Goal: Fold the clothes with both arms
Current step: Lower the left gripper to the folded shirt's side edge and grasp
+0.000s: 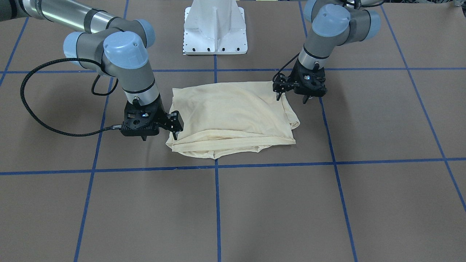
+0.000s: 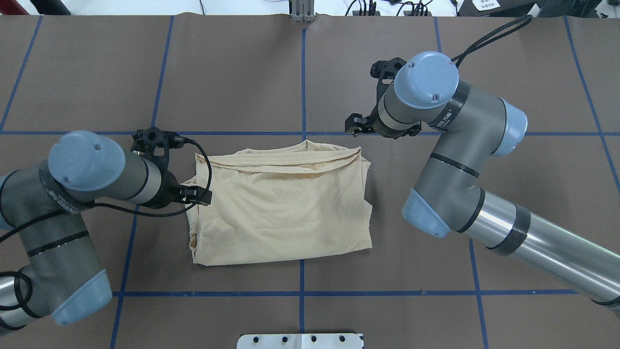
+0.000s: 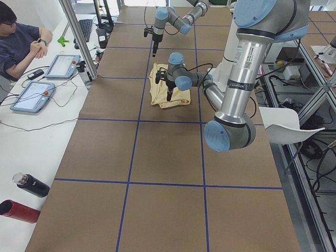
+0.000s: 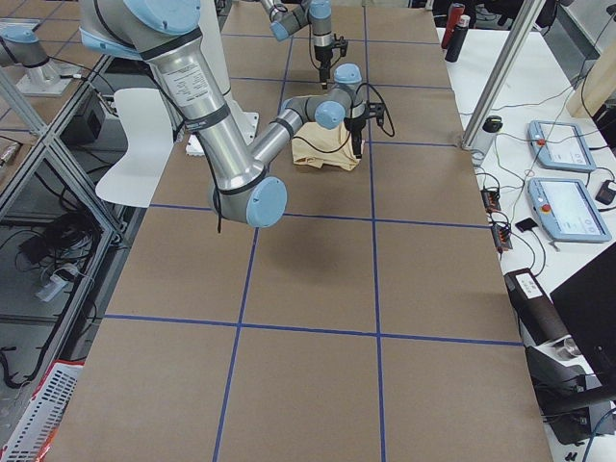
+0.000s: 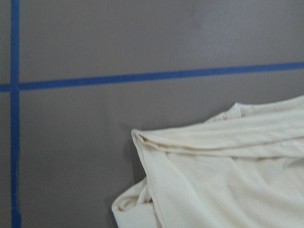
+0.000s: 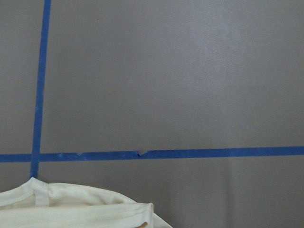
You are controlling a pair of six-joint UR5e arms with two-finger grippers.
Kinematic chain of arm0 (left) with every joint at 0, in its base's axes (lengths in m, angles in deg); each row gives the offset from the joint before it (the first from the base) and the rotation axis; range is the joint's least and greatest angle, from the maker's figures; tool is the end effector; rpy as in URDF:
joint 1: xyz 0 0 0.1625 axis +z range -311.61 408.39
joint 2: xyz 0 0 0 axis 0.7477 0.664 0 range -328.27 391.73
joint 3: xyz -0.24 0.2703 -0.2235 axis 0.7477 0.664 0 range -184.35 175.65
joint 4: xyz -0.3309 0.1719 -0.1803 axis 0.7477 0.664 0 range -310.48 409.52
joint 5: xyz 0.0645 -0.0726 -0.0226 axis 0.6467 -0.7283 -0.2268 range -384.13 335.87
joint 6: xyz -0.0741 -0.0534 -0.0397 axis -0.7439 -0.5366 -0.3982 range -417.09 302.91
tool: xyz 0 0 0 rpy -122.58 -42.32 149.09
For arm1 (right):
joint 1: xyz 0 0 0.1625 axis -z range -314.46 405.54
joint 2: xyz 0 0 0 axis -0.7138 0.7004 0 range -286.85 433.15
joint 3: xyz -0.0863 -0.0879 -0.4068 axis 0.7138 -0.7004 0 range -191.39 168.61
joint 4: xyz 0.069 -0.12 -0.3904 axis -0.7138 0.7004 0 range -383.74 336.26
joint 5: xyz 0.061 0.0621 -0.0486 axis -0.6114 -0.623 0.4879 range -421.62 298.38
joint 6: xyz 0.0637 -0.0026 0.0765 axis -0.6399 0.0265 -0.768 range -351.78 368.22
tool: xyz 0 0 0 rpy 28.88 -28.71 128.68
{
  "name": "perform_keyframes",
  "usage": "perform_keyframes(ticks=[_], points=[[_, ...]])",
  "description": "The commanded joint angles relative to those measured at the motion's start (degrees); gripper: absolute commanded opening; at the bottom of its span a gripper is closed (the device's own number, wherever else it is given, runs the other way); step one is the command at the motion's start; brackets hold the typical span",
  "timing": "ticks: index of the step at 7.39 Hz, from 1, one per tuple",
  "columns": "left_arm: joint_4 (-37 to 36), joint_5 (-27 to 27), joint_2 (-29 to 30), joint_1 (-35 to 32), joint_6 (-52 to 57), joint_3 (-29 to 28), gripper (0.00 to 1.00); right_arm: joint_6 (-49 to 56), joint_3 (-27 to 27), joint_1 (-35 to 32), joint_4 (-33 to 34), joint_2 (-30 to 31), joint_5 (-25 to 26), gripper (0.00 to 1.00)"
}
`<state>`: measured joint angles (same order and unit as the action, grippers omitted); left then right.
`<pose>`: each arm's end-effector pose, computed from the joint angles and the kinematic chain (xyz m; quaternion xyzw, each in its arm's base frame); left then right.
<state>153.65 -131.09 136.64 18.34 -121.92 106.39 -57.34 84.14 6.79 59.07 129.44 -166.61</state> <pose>0.4369 -0.3732 0.3300 0.0745 0.4309 0.0237 0.8990 -0.4614 -0.5083 0.2620 0.1026 -0.3957 0.0625 0.9105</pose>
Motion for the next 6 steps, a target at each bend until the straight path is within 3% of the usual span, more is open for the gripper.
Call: perform_keyframes(ticks=[1, 3, 6], points=[[1.2, 4.5, -2.6, 7.5, -3.5, 0.3, 0.99, 0.2, 0.3, -0.2, 0.0, 0.2, -0.1, 1.0], [1.8, 4.7, -2.5, 9.0, -5.1, 0.3, 0.82, 0.2, 0.3, -0.2, 0.0, 0.2, -0.1, 1.0], [1.8, 4.3, -2.4, 9.0, -5.2, 0.3, 0.3, 0.2, 0.4, -0.2, 0.0, 0.2, 0.0, 1.0]])
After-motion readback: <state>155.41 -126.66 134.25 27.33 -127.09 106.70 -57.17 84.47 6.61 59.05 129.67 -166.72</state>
